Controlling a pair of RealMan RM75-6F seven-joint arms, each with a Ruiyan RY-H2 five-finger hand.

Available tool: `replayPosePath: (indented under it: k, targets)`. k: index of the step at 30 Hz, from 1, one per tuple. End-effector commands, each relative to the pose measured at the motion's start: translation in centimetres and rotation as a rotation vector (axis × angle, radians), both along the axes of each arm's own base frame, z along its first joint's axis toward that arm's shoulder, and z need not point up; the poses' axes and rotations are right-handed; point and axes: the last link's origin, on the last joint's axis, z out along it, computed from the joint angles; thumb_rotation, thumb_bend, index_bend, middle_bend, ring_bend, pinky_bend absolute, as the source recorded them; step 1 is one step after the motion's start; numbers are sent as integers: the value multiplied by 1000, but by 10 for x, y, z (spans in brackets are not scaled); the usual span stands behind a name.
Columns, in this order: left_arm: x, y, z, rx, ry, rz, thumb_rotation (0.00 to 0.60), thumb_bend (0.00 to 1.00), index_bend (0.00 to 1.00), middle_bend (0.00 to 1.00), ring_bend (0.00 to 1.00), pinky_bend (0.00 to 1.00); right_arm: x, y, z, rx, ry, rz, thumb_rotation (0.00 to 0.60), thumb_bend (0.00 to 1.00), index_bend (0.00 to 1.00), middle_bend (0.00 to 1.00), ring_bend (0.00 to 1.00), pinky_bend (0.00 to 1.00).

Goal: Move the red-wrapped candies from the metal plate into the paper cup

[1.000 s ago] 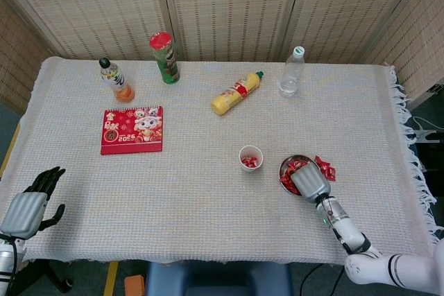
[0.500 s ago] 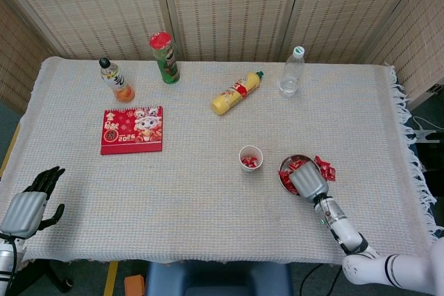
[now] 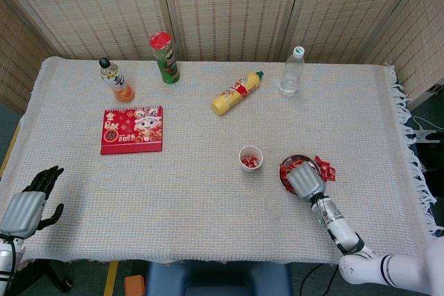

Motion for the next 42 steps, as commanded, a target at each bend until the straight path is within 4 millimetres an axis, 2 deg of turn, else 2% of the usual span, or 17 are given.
replayPosePath:
  k: [1,13,18,25,30,38,42]
  targets:
    - [0,0,0,0,0,-1,600,436,0,0,53,345,0,-1,3,-12,-20,7,600,445,976,802,890,1000]
    - [1,-1,0,8,2,-4,600,437,0,0,53,347,0,-7,19,-44,-130,-9,600,445,994,817,890,1000]
    - [1,-1,-1,8,3,-6,600,436,0,0,53,347,8,-11,31,-74,-194,-3,600,445,994,817,890,1000]
    - [2,0,-3,0,9,-6,600,437,0,0,53,346,44,-23,46,-100,-348,27,600,445,994,817,890,1000]
    - [2,1,-3,2,8,-3,600,437,0,0,53,346,68,-29,49,-96,-398,58,600,446,994,817,890,1000]
    - [2,0,-3,-3,6,-6,600,437,0,0,53,347,100,-37,30,-66,-442,76,600,445,994,817,890,1000]
    - [1,0,-1,1,1,-3,600,437,0,0,53,347,109,-41,17,-59,-452,78,600,445,994,817,890,1000]
